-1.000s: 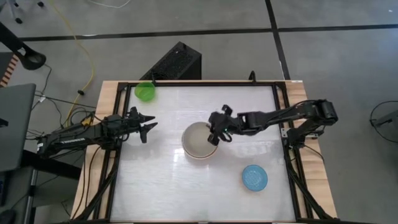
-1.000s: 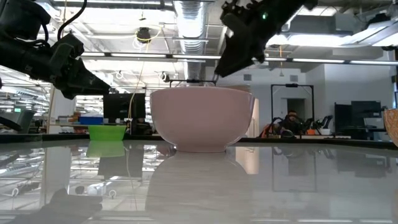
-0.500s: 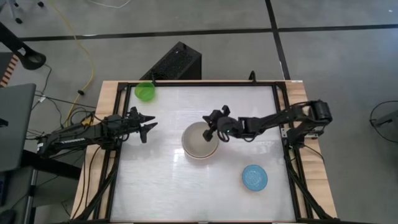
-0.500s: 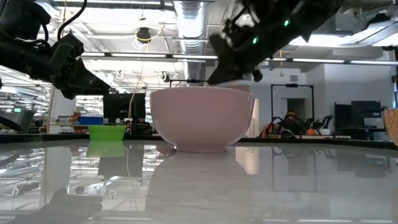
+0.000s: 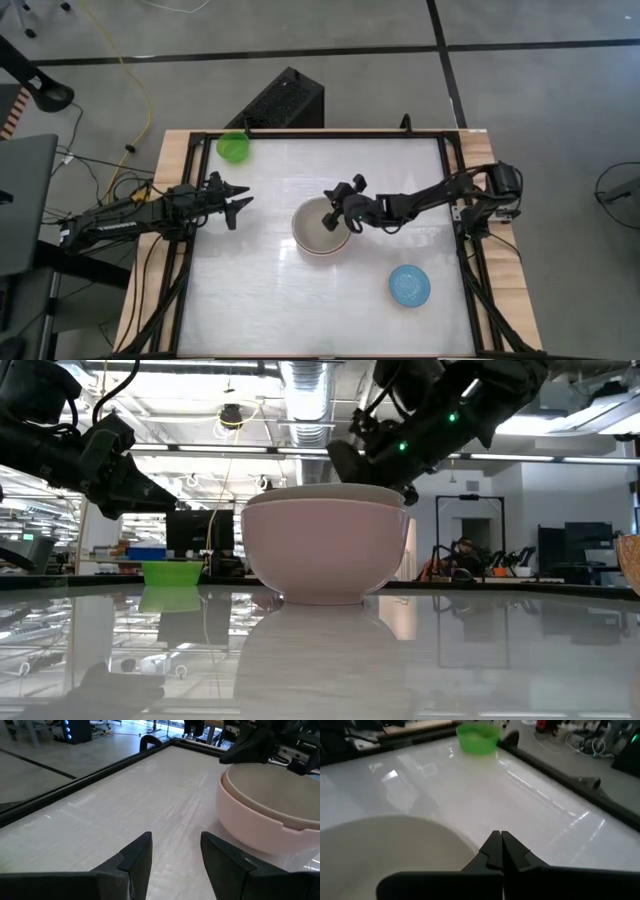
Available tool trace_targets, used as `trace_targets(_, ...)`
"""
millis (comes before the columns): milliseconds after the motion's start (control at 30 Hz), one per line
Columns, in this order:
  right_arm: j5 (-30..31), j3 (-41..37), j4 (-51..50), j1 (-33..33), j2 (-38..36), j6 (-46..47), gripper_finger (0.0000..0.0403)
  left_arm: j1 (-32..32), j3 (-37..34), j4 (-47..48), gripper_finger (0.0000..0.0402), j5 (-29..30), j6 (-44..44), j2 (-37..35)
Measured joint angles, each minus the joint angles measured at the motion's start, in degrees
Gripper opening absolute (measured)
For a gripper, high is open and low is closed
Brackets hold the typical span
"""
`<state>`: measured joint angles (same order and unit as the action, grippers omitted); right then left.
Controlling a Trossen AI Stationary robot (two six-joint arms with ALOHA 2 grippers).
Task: Nest bowls inside each other
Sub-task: Stack the gray bowl on top of the pink bowl, then stack the blue bowl on top of the gray bowl
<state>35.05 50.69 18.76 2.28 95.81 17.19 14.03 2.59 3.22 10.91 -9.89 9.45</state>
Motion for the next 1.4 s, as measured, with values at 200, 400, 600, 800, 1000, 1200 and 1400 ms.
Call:
trace_targets(200,-0.3,0.0,-0.5,2.6,-6.8,-1.9,0.0005,0.0,0.0,0.0,0.0158,0.0,0.0,0.0)
trace_targets(400,-0.7,0.0,-0.5,6.3,-9.4,-1.0,0.0005,0.0,0.0,0.0,0.0158,0.0,0.0,0.0)
trace_targets(600,-6.5,0.0,-3.3,12.3,-9.4,3.1,0.0005,0.0,0.0,0.0,0.0158,0.0,0.0,0.0)
trace_targets(800,-7.8,0.0,-2.2,16.5,-9.4,4.9,0.0006,0.0,0.0,0.0,0.0158,0.0,0.0,0.0)
trace_targets(1000,-12.7,0.0,-4.7,13.5,-10.6,8.6,0.0006,0.0,0.0,0.0,0.0158,0.0,0.0,0.0)
trace_targets(1200,-33.1,2.2,-16.4,14.9,-15.8,19.1,0.0006,0.0,0.0,0.0,0.0158,0.0,0.0,0.0)
trace_targets(1400,-38.1,8.0,-45.8,19.4,-21.2,39.3,0.0006,0.0,0.0,0.0,0.0158,0.0,0.0,0.0)
